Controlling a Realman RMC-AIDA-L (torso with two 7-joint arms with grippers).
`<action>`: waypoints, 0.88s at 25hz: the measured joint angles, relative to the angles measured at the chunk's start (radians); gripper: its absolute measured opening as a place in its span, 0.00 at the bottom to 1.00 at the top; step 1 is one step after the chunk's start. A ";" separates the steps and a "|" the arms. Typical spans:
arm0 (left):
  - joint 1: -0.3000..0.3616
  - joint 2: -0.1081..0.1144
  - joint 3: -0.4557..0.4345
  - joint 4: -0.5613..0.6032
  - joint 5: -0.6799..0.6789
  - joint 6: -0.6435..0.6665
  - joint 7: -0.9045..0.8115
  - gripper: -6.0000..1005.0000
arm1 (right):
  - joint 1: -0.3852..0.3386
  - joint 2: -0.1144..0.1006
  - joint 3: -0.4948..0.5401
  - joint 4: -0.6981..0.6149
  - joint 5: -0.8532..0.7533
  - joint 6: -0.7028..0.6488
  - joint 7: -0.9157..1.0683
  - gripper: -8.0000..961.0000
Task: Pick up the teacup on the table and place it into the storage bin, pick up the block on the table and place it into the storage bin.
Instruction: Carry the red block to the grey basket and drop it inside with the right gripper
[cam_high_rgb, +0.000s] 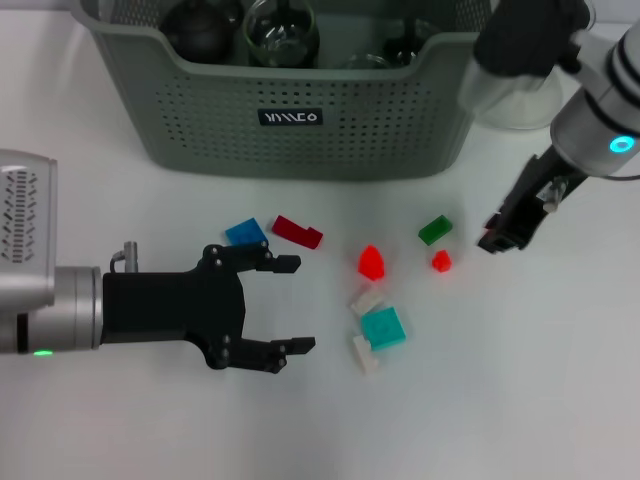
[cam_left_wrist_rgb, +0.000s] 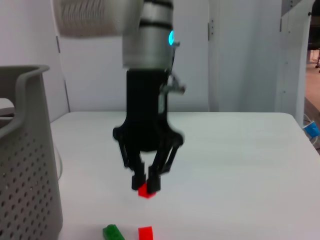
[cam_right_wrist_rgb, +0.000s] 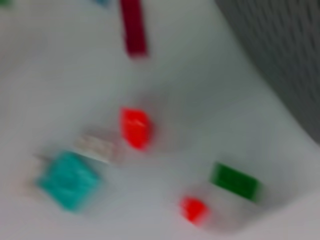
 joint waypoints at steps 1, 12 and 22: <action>0.000 0.000 -0.003 0.000 0.000 0.002 0.000 0.86 | -0.004 -0.001 0.011 -0.047 0.032 -0.036 -0.008 0.21; 0.007 0.000 -0.005 -0.001 0.000 0.004 0.003 0.86 | 0.148 -0.044 0.335 -0.331 0.409 -0.226 -0.019 0.21; 0.005 0.000 -0.006 -0.010 0.000 0.000 -0.002 0.86 | 0.366 -0.035 0.285 0.060 0.113 0.293 0.015 0.21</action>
